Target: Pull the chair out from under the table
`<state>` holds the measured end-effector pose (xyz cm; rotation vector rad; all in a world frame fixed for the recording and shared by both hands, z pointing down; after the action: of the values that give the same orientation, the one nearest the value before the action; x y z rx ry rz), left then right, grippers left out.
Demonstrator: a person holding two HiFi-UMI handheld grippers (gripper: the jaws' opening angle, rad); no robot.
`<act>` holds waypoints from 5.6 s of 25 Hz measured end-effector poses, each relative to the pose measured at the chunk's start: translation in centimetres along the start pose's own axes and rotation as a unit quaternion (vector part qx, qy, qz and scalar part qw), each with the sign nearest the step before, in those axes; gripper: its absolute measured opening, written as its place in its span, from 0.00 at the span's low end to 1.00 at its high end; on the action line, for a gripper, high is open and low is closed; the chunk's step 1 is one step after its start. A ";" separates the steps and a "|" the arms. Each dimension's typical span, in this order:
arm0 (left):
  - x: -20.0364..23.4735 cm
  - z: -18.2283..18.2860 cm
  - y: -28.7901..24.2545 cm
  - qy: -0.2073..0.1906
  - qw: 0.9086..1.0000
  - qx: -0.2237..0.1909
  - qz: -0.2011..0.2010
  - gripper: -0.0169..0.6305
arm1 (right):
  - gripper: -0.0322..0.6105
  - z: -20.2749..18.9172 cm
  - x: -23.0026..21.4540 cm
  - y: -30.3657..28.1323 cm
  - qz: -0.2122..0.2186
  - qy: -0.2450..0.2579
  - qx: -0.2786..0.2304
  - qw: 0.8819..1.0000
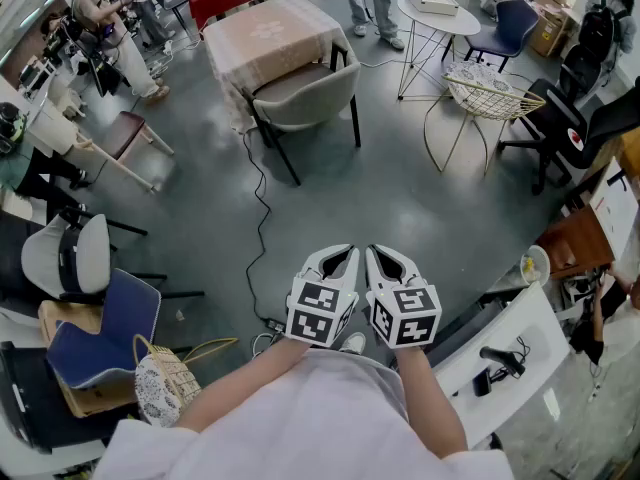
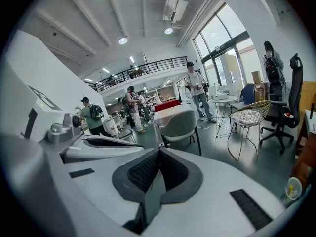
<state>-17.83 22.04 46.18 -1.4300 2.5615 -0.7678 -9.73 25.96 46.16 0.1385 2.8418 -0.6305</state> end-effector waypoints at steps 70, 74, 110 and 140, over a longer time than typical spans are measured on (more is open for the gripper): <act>21.4 12.6 -21.0 0.056 0.998 -0.007 -0.041 0.04 | 0.05 13.2 -9.8 -26.2 -0.023 0.019 0.053 0.998; 22.8 13.2 -21.4 0.051 0.998 -0.008 -0.028 0.04 | 0.05 13.9 -9.8 -27.8 -0.010 0.024 0.048 0.999; 31.0 21.3 -37.7 0.044 0.987 0.035 0.150 0.04 | 0.06 24.1 -24.4 -45.5 0.189 0.235 0.116 0.946; 34.7 19.6 -41.7 -0.178 0.955 0.213 0.103 0.38 | 0.25 22.9 -24.1 -53.3 0.347 0.607 0.150 0.699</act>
<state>1.45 -31.75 54.15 -1.0369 2.0693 -0.8672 10.76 -33.01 53.41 2.3342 3.1527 -1.0291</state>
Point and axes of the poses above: the fingertips, and each gripper's own axes: y backward along the fingers, x to its left, z out of its top, the point moved 6 cm from there along y, backward along the fingers, and after that the axes turned 1 degree about y, right-handed, at the moved point
